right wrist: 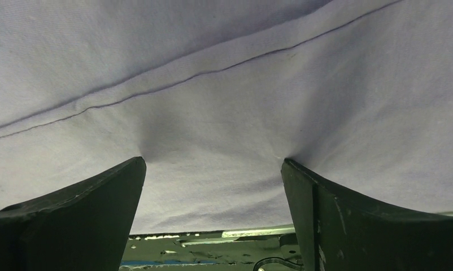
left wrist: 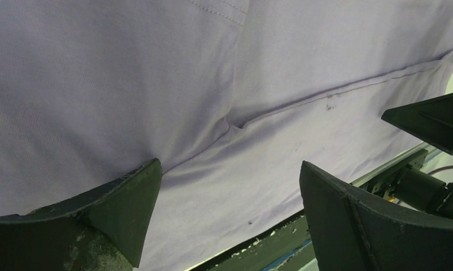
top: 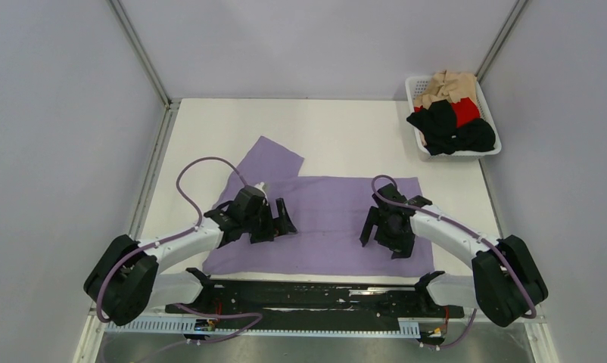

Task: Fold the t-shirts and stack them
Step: Fold the flattened tshirt in 1/3 of the way, then grab the side of the flattened tshirt furthest away from the robot with both arms

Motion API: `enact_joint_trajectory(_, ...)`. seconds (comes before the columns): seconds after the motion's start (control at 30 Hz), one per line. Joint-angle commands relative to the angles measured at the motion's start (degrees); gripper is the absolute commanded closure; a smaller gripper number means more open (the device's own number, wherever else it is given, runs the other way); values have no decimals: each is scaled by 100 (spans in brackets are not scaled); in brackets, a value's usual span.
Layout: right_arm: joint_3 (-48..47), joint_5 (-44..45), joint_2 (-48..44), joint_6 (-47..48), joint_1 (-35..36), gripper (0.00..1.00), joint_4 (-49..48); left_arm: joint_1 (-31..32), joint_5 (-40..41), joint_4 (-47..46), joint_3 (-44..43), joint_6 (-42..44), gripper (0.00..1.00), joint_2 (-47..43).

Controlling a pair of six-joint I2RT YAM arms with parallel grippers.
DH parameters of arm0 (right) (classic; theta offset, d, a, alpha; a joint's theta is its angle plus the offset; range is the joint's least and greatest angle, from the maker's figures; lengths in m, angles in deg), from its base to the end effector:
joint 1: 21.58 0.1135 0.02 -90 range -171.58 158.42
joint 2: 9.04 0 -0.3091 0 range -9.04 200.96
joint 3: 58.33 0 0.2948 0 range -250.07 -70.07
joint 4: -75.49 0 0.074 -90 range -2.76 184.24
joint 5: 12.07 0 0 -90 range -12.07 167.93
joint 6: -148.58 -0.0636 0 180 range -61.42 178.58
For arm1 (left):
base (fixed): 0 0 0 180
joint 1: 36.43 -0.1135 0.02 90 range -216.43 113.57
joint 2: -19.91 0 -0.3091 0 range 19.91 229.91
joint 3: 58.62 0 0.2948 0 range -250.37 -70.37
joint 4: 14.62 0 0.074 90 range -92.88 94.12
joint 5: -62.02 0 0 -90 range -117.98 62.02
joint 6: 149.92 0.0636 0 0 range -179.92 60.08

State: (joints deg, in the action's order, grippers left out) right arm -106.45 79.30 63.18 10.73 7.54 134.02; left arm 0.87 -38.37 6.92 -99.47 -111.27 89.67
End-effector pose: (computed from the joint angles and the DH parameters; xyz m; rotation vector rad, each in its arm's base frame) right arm 0.1863 0.1020 0.1510 0.4945 2.9839 0.0929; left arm 0.1983 -0.1655 0.1557 -0.2378 2.6368 -0.8368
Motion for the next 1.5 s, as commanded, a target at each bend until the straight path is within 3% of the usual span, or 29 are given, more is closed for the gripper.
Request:
enact_joint_trajectory(0.0, 80, 494, -83, 147, 23, 0, -90, 41, 296, 445, 140, -106, 0, -182)
enact_joint_trajectory(0.2, -423, 702, -582, 541, 23, 0, -430, 41, 548, 589, -440, 140, 0, -293)
enact_joint_trajectory(0.47, -759, 1285, -1389, 692, 11, 0, -1107, 43, 1965, 1471, -1852, 629, 0, -377)
enact_joint_trajectory(0.57, -651, 1407, -1505, 721, -59, 0, -1417, -139, 2454, 1851, -2479, 753, 0, -41)
enact_joint_trajectory(0.67, -597, 1434, -1475, 791, -209, 0, -1675, -584, 2341, 1904, -3006, 1001, 0, 398)
enact_joint_trajectory(0.9, -616, 1418, -1050, 1161, -494, 0, -2128, -1488, 2003, 2045, -5138, 1750, 0, 2559)
enact_joint_trajectory(1.27, -468, 862, -411, 1357, -1218, 0, -2345, -2229, 1825, 3262, -9832, 2957, 1, 6430)
enact_joint_trajectory(1.47, -423, 818, -298, 1384, -1363, 0, -2356, -2546, 1351, 3140, -10701, 3142, 7, 7369)
